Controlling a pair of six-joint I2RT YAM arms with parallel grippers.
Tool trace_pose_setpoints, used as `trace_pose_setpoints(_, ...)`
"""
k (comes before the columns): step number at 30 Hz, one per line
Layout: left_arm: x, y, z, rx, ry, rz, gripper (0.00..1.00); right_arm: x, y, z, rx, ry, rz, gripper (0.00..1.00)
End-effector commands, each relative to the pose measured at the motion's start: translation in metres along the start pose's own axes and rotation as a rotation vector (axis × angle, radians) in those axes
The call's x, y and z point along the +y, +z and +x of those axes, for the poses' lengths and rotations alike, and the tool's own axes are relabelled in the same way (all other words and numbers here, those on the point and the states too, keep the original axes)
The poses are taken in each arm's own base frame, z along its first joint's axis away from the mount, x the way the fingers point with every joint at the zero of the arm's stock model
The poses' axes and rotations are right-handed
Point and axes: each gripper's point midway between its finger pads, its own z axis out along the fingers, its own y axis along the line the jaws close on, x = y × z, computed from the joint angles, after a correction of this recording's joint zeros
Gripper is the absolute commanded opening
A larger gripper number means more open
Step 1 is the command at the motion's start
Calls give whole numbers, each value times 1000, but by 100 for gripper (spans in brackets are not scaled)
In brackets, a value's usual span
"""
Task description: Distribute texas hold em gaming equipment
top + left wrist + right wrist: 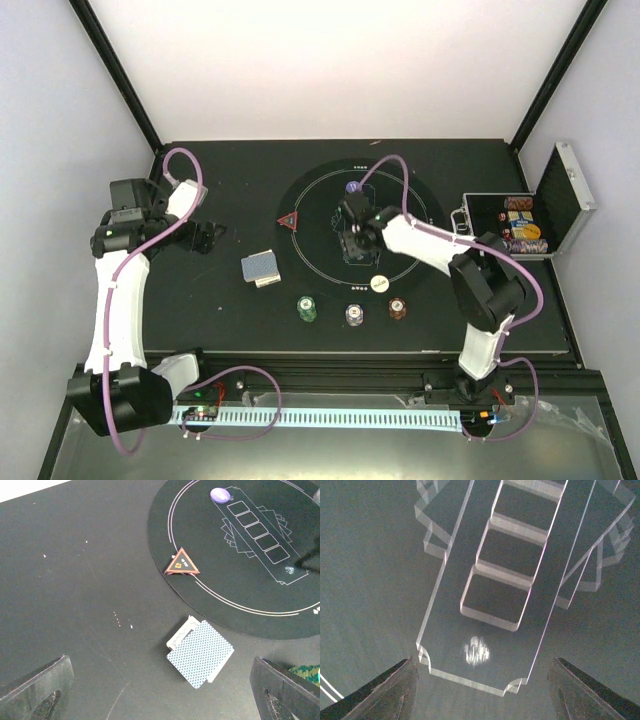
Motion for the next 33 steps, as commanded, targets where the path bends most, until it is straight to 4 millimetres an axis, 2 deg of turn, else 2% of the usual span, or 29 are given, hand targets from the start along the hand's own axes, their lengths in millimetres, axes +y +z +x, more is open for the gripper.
trace_pose_setpoints(1, -12, -12, -9, -37, 19, 39, 99, 3, 9, 45, 22, 19, 29, 73)
trace_pose_setpoints(6, -13, -14, -10, -42, 22, 39, 99, -1, 4, 73, 41, 16, 55, 70)
trace_pose_setpoints(11, -12, -14, -12, -47, 24, 40, 99, -4, 1, 95, 60, 36, 42, 59)
trace_pose_setpoints(16, -12, -12, -12, -48, 18, 48, 99, -3, 3, 114, 85, 39, 26, 53)
trace_pose_setpoints(22, -11, -11, -12, -45, 21, 44, 99, 0, 2, 124, 91, 38, 9, 52)
trace_pose_setpoints(28, -12, -12, -11, -43, 20, 43, 99, -14, 11, 131, 99, 27, 86, 41)
trace_pose_setpoints(33, -13, -14, -10, -41, 23, 42, 99, -24, 15, 131, 116, 48, 124, 38)
